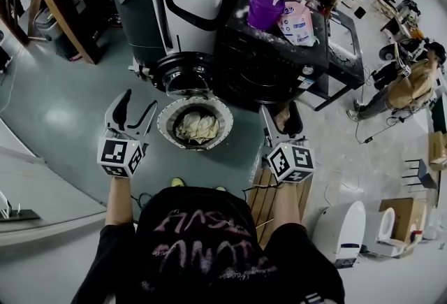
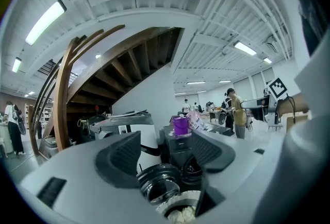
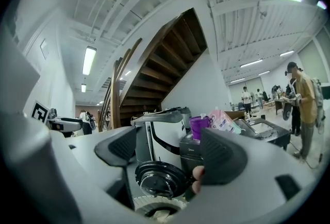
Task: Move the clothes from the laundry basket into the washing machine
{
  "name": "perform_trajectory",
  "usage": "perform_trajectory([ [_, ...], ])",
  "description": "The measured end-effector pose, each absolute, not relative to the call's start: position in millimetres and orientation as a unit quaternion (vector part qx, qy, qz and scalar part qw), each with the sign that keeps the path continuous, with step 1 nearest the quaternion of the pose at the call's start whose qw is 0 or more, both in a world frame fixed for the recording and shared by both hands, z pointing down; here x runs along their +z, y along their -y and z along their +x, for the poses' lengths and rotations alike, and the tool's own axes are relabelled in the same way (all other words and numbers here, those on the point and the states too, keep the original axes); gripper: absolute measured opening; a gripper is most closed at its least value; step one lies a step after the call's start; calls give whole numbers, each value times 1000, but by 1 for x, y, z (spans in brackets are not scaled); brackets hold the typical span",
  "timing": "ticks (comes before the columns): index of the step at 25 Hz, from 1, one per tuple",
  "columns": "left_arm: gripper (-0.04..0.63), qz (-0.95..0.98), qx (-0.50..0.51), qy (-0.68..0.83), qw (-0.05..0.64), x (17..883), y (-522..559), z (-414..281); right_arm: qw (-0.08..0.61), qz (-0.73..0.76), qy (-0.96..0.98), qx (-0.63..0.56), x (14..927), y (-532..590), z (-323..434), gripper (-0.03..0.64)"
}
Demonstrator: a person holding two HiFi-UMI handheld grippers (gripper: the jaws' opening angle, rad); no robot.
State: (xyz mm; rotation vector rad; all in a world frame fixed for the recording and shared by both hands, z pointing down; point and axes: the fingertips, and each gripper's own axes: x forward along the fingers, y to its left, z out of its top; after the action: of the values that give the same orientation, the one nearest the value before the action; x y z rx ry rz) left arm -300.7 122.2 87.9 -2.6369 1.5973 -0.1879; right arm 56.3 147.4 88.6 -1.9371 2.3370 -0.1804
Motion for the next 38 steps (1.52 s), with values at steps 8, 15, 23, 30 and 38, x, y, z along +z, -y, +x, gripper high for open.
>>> perform_trajectory([
  [8,321,-852,-88,-516,16,104,-131,-271,40,-613,-785,-79,106,-144,78,390],
  [15,321,-850,-102,-517,3,121,-137,-255,36,-594,-798,-95,122,-133,91,388],
  [23,321,-847,-113,-518,-21,142,-110,-278,19,-584,-804,-114,137,-98,69,388],
  [30,321,-865,-115,-486,-45,169,-50,-297,-12,-588,-800,-118,149,-47,35,388],
  [38,321,-879,-128,-451,-82,212,4,-341,-68,-596,-789,-134,178,-1,-12,389],
])
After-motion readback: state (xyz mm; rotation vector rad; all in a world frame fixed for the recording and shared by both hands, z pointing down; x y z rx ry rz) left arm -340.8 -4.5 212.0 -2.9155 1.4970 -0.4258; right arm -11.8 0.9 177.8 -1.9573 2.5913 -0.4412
